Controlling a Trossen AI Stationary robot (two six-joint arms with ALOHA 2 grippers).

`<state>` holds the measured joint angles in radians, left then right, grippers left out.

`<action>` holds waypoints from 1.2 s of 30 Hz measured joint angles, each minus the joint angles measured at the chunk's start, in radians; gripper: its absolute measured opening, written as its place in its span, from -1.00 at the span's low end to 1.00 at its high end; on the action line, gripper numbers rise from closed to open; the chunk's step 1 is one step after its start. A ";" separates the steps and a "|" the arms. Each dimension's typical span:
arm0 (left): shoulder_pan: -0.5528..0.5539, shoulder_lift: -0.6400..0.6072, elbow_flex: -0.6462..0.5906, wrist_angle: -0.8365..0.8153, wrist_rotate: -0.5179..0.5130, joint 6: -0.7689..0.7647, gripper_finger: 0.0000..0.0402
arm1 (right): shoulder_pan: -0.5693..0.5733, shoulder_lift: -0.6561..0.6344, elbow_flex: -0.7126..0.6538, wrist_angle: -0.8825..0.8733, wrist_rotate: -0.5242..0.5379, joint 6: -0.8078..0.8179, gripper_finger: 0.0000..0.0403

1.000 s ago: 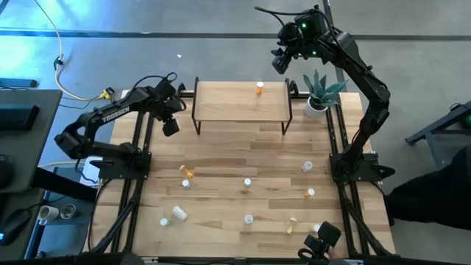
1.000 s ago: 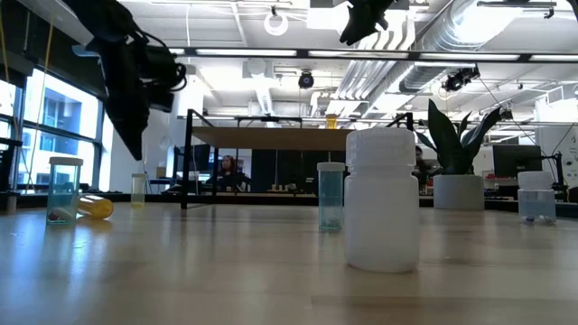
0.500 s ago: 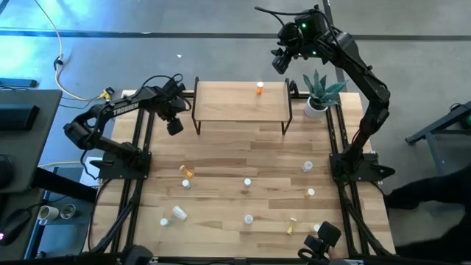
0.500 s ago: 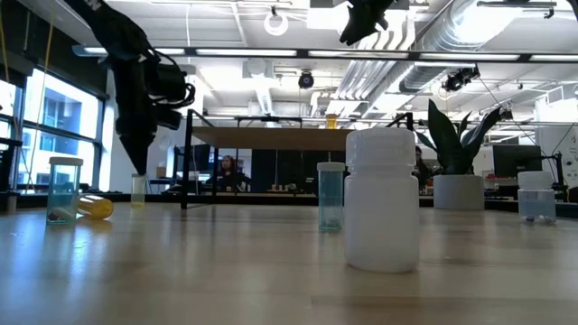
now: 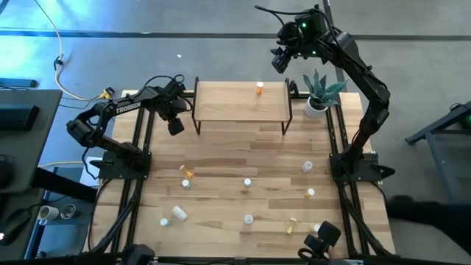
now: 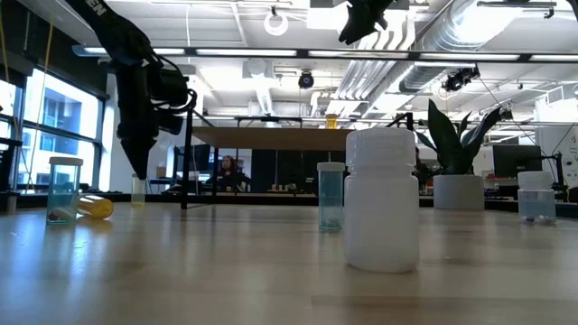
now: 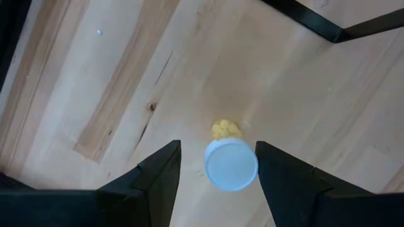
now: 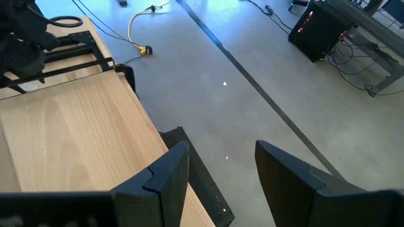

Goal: Pick and place medicine bottles onto shelf by color
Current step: Put the top yellow medicine bottle on the shelf

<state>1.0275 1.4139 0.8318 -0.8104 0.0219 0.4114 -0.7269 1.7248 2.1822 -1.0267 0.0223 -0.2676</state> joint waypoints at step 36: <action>0.000 0.000 0.000 -0.015 0.000 -0.015 -0.47 | 0.000 0.000 0.000 0.000 0.000 0.001 -0.14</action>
<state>1.0275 1.4136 0.8318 -0.8253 0.0220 0.3962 -0.7266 1.7248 2.1822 -1.0264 0.0223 -0.2668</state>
